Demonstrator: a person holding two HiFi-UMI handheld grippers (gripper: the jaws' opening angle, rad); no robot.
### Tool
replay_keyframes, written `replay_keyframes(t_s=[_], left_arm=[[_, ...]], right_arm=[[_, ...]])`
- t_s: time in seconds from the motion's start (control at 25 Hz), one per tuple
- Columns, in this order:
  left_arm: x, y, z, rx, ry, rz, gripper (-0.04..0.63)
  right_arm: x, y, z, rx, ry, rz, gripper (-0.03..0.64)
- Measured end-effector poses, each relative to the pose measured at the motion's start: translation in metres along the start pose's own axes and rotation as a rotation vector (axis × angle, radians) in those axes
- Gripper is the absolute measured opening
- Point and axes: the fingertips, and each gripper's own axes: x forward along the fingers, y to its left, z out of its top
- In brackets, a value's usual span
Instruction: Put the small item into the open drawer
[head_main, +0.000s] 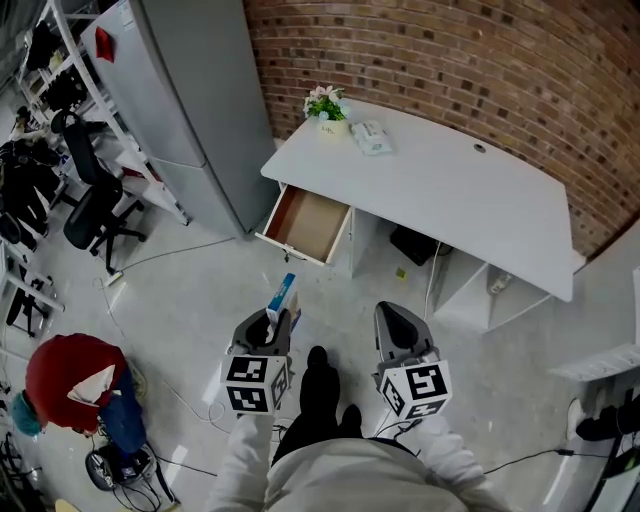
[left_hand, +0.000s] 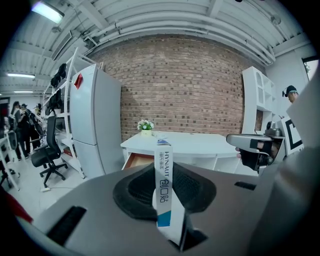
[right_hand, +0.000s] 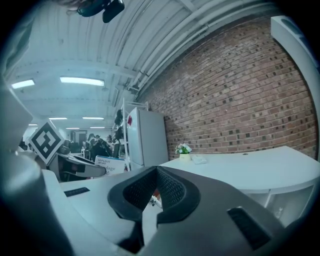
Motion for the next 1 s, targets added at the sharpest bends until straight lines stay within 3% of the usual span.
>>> replay_keyframes(t_s=[0.72, 1.0], left_arm=[[0.158, 0.121, 0.046, -0.001, 0.038, -0.081, 0.089], [0.204, 0.146, 0.051, -0.006, 0.075, -0.126, 0.089]], right_arm=[[0.186, -0.024, 0.024, -0.004, 0.010, -0.061, 0.026], [0.235, -0.036, 0.026, 0.002, 0.023, -0.106, 0.026]])
